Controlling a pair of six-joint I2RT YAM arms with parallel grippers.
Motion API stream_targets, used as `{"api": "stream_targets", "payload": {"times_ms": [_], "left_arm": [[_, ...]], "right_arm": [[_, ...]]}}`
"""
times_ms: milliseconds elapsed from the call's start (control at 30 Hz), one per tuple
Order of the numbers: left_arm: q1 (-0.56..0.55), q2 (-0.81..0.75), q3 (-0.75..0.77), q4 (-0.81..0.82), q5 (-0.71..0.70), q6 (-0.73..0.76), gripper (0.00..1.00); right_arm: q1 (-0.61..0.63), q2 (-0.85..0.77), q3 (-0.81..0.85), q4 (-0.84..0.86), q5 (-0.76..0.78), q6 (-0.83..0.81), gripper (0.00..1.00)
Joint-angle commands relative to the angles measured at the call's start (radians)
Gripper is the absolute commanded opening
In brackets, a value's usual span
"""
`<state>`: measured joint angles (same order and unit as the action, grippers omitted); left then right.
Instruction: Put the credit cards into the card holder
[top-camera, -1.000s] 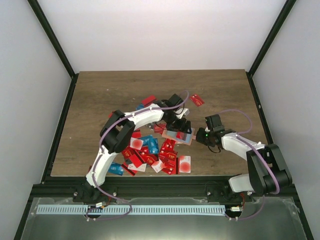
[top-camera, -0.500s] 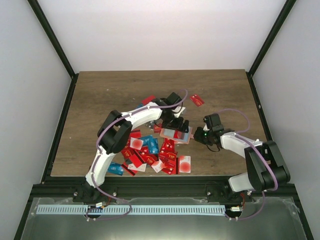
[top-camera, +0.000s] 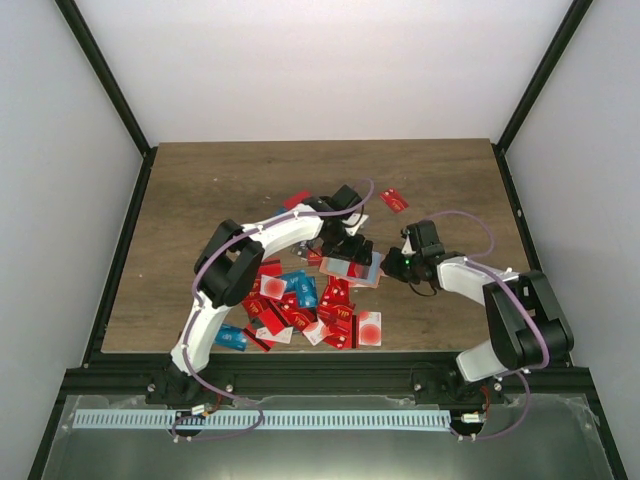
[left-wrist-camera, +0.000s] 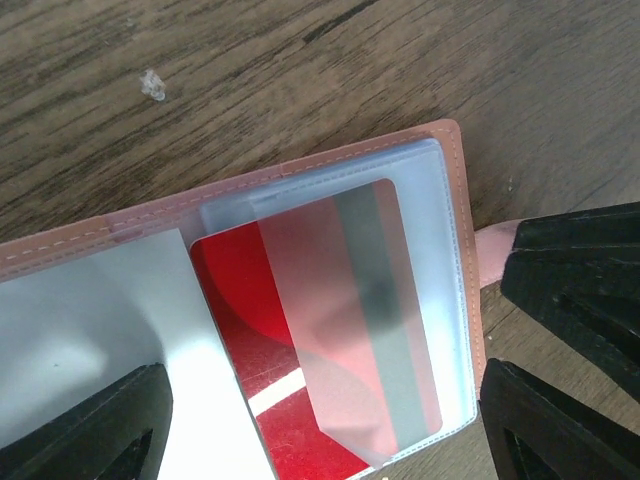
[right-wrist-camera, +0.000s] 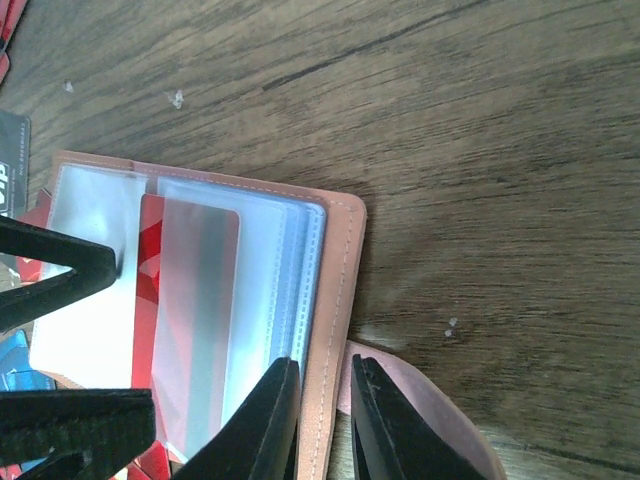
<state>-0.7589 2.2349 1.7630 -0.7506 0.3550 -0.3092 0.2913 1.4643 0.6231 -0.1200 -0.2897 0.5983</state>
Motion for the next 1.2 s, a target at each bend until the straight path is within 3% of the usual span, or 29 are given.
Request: {"api": "stream_targets", "payload": {"times_ms": [0, 233, 767, 1167], "left_arm": [[-0.001, -0.024, -0.020, 0.006, 0.034, 0.000, 0.85], [-0.012, -0.007, -0.022, 0.009, 0.049, -0.004, 0.79], [-0.049, 0.013, 0.009, 0.044, 0.122, -0.033, 0.76], [-0.048, -0.088, -0.049, 0.039, 0.029, -0.023, 0.73]], "right_arm": [[0.003, 0.025, 0.024, 0.027, -0.021, -0.009, 0.16], [0.003, 0.076, 0.024, 0.054, -0.042, -0.007, 0.14], [0.002, 0.098, 0.028, 0.064, -0.045, -0.006, 0.13], [0.001, 0.016, 0.045, -0.002, -0.024, -0.038, 0.14]]}}
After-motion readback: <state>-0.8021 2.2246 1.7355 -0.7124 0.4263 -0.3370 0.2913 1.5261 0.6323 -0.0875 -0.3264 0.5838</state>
